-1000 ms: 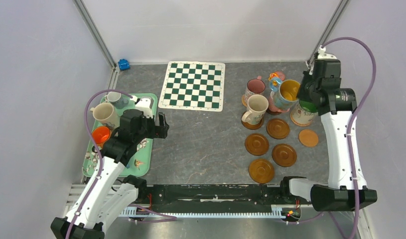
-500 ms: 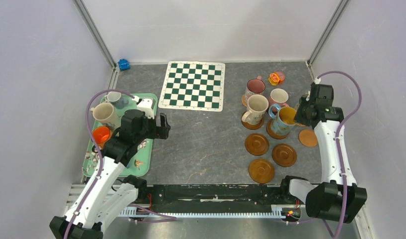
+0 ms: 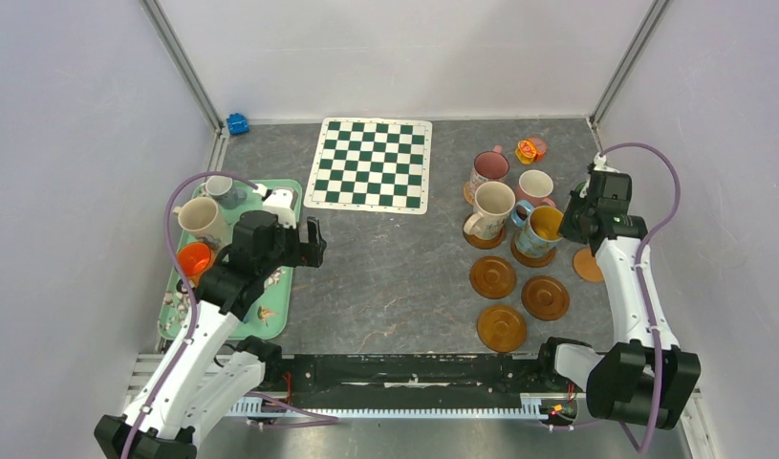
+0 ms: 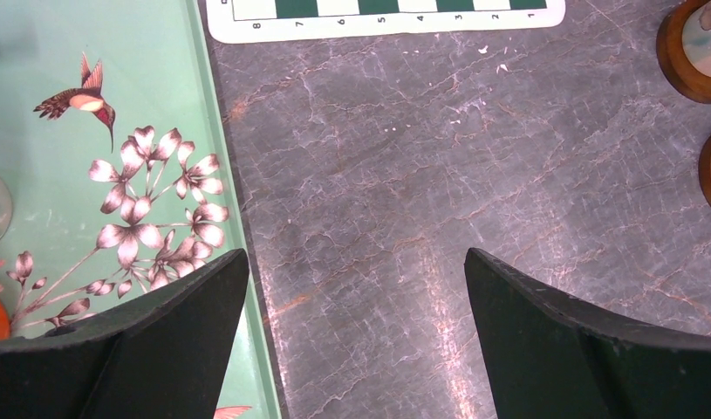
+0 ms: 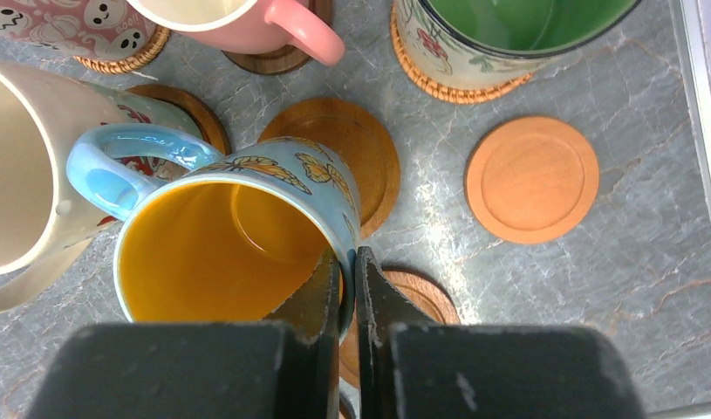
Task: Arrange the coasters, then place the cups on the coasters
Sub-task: Place the cup on the coaster.
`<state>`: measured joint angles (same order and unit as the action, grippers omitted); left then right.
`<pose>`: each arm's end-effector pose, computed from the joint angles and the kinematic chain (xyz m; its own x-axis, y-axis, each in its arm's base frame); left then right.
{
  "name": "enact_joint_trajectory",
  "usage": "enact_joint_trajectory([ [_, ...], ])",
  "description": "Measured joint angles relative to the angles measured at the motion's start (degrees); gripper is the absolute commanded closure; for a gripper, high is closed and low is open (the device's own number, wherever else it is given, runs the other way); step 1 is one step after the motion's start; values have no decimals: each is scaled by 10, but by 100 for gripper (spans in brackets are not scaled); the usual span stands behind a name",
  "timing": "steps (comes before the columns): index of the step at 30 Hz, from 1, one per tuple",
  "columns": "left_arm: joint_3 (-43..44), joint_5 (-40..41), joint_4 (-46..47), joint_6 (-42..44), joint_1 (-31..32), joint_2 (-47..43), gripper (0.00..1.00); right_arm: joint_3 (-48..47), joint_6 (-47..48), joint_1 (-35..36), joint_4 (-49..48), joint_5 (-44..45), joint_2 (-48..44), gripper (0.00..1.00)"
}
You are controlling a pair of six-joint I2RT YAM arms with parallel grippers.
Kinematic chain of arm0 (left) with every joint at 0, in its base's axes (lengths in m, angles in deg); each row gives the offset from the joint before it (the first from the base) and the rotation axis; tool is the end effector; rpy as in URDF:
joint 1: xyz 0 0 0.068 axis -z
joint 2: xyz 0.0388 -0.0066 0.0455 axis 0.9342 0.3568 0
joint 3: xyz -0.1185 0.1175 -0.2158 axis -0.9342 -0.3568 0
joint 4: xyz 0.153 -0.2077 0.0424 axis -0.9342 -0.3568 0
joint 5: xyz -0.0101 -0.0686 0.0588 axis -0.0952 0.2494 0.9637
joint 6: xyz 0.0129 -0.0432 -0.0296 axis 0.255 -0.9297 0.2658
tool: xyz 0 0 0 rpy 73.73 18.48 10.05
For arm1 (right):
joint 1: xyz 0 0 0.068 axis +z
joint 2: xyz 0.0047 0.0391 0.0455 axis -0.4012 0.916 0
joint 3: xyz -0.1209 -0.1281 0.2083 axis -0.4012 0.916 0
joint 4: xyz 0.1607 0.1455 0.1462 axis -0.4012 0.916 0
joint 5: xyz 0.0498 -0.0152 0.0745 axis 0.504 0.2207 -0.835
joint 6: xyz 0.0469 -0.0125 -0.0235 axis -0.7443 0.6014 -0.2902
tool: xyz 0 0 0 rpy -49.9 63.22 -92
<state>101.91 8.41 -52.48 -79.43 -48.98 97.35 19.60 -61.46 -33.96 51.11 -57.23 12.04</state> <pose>0.1531 -0.0541 0.2952 -0.5487 0.0143 -0.8359 0.2083 0.9707 -0.1201 0.2241 -0.0414 0.2845 -0.6962 0.3225 -0.6413 0.3296 0.9373 0.1134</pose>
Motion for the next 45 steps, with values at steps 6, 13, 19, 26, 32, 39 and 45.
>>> enact_joint_trajectory([
  [6, 0, 1, 0, 0, 0, -2, 0, 9, 20, 0, -31, -3, 17, 100],
  [13, 0, 5, 0, 0, 0, 0, 0, 16, 37, 0, -40, -2, 37, 100],
  [19, 0, 13, 0, 0, 0, 0, 0, 16, 49, 0, -55, 2, 60, 100],
  [26, 0, 14, 0, 0, 0, 1, 0, 16, 61, 0, -64, 4, 82, 95],
  [32, 0, 14, 0, 0, 0, 5, 0, 16, 63, 0, -72, 10, 87, 93],
  [39, 0, 15, 0, 0, 0, 6, 0, 10, 62, 0, -75, 19, 96, 79],
  [45, 0, 16, 0, 0, 0, 7, 0, -8, 55, 0, -76, 26, 101, 60],
])
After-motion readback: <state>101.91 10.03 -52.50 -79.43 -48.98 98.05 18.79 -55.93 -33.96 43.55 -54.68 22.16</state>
